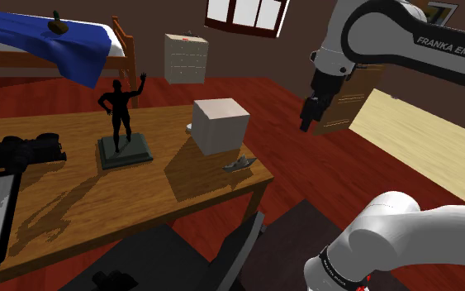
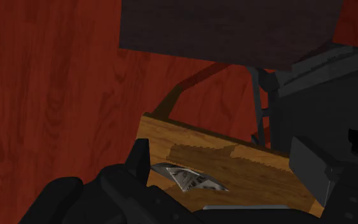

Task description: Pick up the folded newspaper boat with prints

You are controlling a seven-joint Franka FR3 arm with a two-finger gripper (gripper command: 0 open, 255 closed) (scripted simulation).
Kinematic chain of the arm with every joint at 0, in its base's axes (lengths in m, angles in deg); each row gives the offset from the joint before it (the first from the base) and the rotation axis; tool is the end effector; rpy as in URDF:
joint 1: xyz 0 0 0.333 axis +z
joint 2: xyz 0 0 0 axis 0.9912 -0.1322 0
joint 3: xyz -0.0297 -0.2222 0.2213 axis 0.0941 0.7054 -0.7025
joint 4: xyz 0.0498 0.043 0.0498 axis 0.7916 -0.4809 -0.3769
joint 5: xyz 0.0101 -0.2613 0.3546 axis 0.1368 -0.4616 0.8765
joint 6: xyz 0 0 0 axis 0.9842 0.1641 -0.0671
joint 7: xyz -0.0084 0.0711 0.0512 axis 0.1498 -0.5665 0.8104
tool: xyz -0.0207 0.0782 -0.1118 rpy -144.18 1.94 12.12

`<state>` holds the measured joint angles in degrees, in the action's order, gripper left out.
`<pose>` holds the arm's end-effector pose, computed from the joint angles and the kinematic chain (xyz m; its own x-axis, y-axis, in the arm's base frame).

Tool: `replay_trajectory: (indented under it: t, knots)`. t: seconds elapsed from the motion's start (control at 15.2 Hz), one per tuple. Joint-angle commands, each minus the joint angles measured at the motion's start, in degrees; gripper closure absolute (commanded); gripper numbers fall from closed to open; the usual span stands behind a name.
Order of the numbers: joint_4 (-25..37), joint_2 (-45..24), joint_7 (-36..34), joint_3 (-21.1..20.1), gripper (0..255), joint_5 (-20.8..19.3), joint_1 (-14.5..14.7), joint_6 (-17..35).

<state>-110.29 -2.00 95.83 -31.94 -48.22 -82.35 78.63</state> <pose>0.3553 -0.0116 0.5689 0.9863 0.1522 -0.0633 0.1566 -0.9850 0.0728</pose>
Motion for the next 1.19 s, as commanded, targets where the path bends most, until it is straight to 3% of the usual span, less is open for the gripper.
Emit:
replay_trajectory:
  t: [0.0, 0.53, 1.12]
  knots:
    - [0.0, 0.0, 0.0, 0.0, 0, 0.0, 0.0, 0.0]
    - [-7.6, -7.6, 16.1, 6.0, 0, -4.1, 3.9, 17.5]
    - [-9.8, -22.7, 33.9, 11.6, 0, -5.7, 8.3, 37.2]
